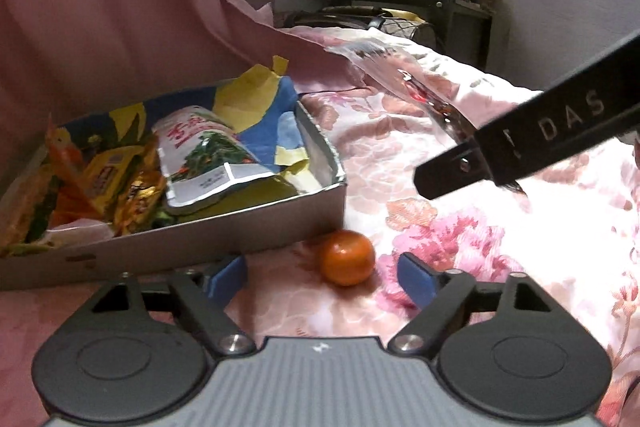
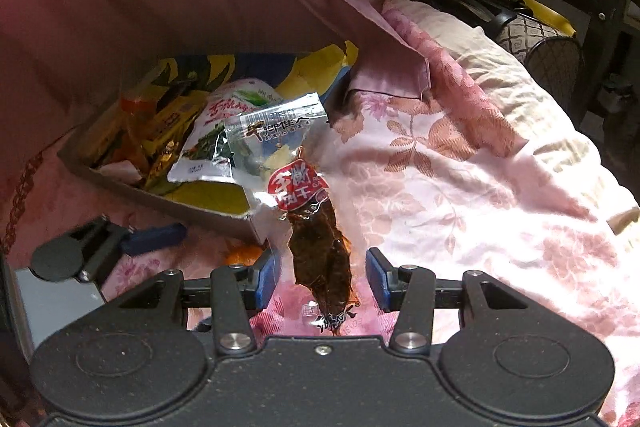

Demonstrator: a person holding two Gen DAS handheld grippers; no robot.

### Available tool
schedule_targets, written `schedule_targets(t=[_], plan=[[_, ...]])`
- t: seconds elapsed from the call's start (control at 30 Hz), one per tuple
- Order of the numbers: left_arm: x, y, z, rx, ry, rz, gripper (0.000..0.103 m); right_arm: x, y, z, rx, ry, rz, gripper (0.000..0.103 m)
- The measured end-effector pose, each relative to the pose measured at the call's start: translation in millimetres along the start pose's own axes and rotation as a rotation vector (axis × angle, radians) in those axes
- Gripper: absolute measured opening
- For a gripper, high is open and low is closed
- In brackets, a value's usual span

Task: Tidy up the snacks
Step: 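Close left tool on the small tangerine while right tool holds the jerky stick, then carry the tangerine and jerky stick over the box and lower them in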

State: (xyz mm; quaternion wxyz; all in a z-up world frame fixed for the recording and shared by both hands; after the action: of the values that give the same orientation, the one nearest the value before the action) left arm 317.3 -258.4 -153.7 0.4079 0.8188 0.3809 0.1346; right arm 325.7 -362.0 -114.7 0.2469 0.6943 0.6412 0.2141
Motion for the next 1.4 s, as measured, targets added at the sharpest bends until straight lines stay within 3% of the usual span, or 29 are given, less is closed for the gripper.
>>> schedule_targets(t=[0.07, 0.3, 0.53, 0.87, 1.1, 1.27, 1.4], plan=[[-2, 1, 3, 0.005, -0.004, 0.004, 0.075, 0, 1, 0, -0.004, 0.004, 0.004, 0.049], [-7, 0, 12, 0.044, -0.002, 0.025, 0.036, 3, 2, 0, -0.006, 0.012, 0.000, 0.049], [-10, -8, -5, 0.024, 0.021, 0.028, 0.035, 5, -1, -2, -0.005, 0.012, -0.007, 0.049], [6, -19, -69, -0.005, 0.102, 0.051, 0.035, 33, -4, -16, -0.046, 0.048, -0.076, 0.049], [42, 19, -98, -0.074, 0.175, 0.017, 0.035, 49, 16, -26, -0.181, 0.075, -0.018, 0.049], [72, 51, -87, -0.096, 0.203, -0.032, 0.035, 55, 40, -19, -0.278, 0.079, 0.034, 0.049], [92, 67, -70, -0.098, 0.208, -0.079, 0.035, 54, 58, -2, -0.305, 0.097, 0.099, 0.049]])
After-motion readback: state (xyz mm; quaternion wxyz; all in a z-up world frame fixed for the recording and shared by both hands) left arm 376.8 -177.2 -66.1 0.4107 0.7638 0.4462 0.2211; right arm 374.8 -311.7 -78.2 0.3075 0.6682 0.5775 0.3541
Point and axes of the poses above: each gripper's, at about its wrist camera, not at the fingertips, and z roughly the way its jaws point, x to its left, y to its top, the point moved 8 cm from there along z, roughly the way its jaws point, and after that the axes turned 9 degrees about -y, right-handed, at the moved point
